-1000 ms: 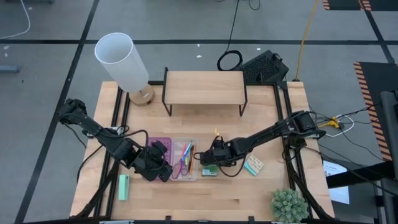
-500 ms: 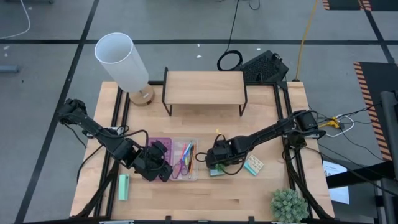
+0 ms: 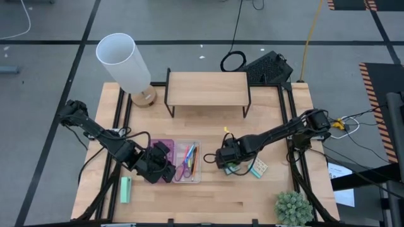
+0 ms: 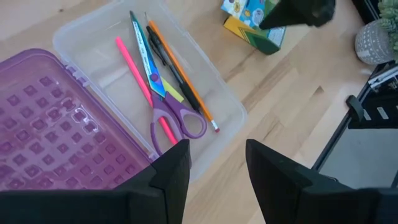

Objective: Pack school essentials
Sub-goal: Put the crayon box into the violet supply box

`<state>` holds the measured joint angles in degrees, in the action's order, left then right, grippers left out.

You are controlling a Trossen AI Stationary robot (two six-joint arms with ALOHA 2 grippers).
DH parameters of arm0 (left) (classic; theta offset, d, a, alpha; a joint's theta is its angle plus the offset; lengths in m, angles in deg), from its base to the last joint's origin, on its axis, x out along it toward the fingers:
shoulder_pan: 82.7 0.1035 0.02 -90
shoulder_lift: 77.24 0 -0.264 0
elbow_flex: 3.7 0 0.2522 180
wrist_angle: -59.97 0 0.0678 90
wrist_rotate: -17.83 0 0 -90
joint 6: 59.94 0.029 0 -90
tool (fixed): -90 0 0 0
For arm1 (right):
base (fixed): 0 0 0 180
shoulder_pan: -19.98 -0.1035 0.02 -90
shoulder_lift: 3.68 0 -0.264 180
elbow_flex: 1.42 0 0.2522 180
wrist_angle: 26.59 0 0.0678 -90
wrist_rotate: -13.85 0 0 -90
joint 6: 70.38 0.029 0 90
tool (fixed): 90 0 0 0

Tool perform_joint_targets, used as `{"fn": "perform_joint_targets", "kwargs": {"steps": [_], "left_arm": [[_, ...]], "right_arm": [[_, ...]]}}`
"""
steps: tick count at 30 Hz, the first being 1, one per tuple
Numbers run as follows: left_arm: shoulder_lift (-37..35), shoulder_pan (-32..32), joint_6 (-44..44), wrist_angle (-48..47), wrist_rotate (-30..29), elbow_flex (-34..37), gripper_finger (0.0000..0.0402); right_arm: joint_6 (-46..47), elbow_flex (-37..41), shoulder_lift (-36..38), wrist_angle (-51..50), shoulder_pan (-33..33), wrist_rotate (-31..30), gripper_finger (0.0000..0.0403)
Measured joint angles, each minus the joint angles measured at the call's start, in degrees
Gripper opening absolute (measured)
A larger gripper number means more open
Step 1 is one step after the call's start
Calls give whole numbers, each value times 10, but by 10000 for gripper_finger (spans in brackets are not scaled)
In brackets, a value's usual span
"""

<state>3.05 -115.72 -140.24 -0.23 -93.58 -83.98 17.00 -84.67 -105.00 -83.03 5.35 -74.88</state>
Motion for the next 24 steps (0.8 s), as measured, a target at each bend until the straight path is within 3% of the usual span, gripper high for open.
{"fn": "perform_joint_targets", "kwargs": {"steps": [24], "left_arm": [[0,0,6,2,4,0,161]], "right_arm": [[-32,16,-9,39,8,2,400]]}}
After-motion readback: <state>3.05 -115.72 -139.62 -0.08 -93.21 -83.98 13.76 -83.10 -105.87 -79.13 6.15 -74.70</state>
